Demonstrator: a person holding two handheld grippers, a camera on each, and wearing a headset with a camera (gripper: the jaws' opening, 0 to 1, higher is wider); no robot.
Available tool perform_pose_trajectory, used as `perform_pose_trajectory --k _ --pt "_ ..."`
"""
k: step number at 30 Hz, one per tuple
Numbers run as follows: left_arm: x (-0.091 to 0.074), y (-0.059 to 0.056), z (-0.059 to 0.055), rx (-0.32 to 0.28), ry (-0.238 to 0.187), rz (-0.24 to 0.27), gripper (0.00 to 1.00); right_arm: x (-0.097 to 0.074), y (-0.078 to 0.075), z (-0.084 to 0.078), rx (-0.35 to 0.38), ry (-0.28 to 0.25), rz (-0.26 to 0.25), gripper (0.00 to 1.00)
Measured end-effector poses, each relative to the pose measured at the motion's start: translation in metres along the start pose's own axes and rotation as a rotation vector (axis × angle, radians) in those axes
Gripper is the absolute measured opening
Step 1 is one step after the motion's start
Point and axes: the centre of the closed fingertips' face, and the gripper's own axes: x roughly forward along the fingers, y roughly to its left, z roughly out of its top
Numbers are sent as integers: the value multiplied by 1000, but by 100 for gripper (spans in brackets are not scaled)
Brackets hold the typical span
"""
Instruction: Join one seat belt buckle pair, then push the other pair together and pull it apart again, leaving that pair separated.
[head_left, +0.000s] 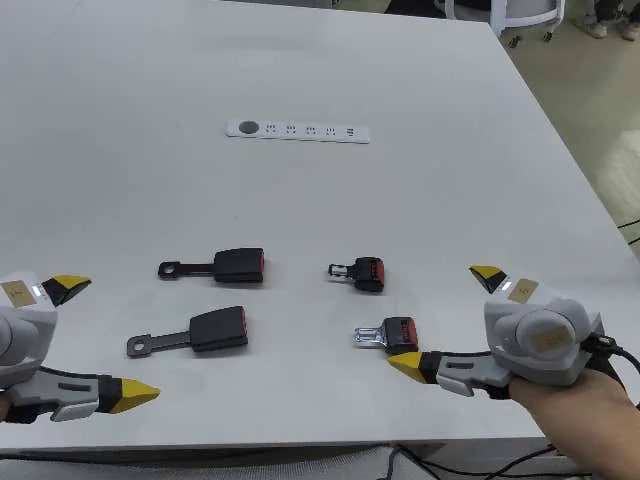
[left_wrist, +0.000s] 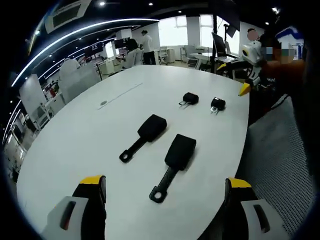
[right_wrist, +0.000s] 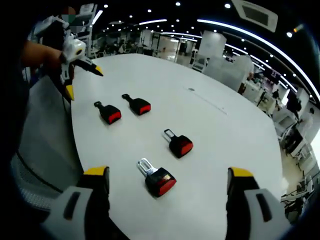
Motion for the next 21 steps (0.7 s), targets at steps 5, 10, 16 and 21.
perform_pose_trajectory --k 5,10,16,21 --pt "-1 -2 1 0 -4 0 100 2 3 -5 -1 19 12 100" --pt "0 -4 1 8 -4 -5 100 0 4 -11 -16 69 -1 100" --pt "3 -4 1 6 -1 -2 100 -4 0 -6 11 44 -13 96" --pt "3 7 3 -13 -2 45 100 1 -5 -15 -1 78 -36 99"
